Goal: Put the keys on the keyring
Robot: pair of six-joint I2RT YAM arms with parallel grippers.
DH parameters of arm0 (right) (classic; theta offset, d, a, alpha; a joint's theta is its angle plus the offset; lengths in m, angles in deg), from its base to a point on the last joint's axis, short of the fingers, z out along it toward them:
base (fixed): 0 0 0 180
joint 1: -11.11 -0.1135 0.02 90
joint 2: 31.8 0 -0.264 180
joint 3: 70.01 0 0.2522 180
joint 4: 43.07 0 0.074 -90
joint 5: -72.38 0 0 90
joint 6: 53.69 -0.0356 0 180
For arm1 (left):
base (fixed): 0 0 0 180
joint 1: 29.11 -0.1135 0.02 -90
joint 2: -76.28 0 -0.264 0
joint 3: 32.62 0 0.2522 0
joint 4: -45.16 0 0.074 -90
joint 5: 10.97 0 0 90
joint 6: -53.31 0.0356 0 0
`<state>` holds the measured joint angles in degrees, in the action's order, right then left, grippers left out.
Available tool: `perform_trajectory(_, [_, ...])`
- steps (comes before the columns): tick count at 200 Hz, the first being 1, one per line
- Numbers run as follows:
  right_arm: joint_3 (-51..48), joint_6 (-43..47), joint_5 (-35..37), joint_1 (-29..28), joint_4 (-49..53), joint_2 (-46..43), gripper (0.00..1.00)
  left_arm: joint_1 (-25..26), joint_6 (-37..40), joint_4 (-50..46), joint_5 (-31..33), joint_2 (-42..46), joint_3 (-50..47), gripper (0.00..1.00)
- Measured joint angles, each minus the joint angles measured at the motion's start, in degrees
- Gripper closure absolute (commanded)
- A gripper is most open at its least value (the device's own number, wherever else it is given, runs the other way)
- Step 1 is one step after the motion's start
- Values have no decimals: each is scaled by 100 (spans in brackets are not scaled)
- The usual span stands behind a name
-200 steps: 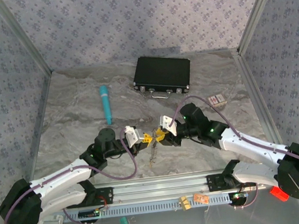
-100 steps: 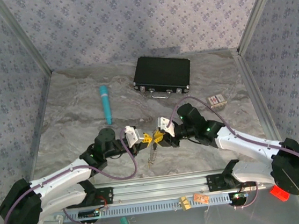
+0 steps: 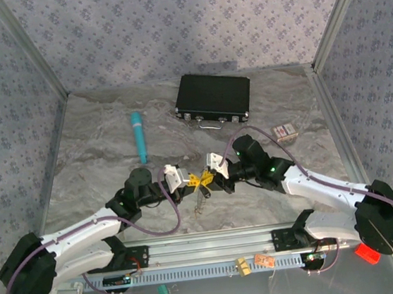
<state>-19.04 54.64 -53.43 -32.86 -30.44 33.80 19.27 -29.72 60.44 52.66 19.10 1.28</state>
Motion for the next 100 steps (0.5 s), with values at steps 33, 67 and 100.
perform_trajectory(33, [0, -39, -2, 11, 39, 35, 100, -11, -22, 240, 22, -83, -116, 100])
perform_trajectory(67, [81, 164, 153, 0, 352, 48, 100, -13, -39, 376, 98, -190, -157, 66])
perform_trajectory(100, [568, 691, 656, -20, 1174, 251, 100, -26, 229, -66, 144, -81, -144, 65])
